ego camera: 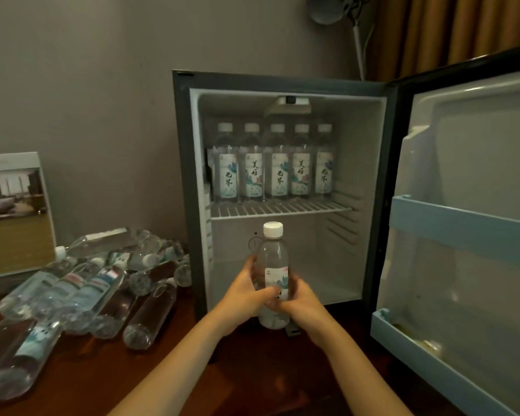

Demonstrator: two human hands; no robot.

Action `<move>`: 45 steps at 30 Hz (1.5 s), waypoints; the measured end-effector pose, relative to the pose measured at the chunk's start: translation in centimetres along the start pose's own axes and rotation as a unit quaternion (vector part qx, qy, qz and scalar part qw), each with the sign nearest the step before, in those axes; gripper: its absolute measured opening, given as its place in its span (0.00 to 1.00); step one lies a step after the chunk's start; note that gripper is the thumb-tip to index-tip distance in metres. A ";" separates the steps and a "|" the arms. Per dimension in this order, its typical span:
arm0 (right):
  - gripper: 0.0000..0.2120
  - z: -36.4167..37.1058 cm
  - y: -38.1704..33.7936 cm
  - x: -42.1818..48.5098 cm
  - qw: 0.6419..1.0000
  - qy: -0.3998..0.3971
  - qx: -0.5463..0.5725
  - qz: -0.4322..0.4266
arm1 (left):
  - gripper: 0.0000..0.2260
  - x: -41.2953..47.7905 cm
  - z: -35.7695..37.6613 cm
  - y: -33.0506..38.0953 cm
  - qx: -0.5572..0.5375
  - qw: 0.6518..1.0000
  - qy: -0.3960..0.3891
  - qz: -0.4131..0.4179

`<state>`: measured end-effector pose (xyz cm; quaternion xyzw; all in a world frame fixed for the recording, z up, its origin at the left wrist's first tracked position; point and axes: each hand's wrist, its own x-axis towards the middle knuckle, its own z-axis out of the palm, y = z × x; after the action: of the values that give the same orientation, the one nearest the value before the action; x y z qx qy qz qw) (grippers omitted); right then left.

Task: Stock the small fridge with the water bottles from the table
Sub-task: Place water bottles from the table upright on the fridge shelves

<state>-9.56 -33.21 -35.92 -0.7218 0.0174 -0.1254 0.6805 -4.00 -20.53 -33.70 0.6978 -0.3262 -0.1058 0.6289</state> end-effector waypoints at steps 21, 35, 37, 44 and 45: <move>0.18 1.5 3.5 13.9 0.996 0.000 -0.070 -0.056 | 0.31 9.2 -1.7 -5.3 -0.010 0.984 0.176 -0.010; 0.14 4.0 5.4 21.1 0.986 0.047 -0.156 -0.036 | 0.27 13.1 -1.8 -7.3 0.047 0.940 0.334 -0.058; 0.12 4.2 5.4 21.5 0.986 0.046 -0.156 -0.044 | 0.26 13.3 -1.9 -7.2 0.046 0.936 0.345 -0.056; 0.12 4.8 5.1 22.1 0.975 0.022 -0.211 -0.067 | 0.25 13.8 -2.3 -6.9 0.063 0.923 0.373 -0.074; 0.12 4.8 5.0 22.2 0.974 0.017 -0.215 -0.066 | 0.25 13.8 -2.3 -6.8 0.068 0.922 0.374 -0.077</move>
<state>13.65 -33.28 -37.58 -0.8483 0.0077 -0.1759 0.4994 9.96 -26.82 -36.07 0.7504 -0.0183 0.1372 0.6463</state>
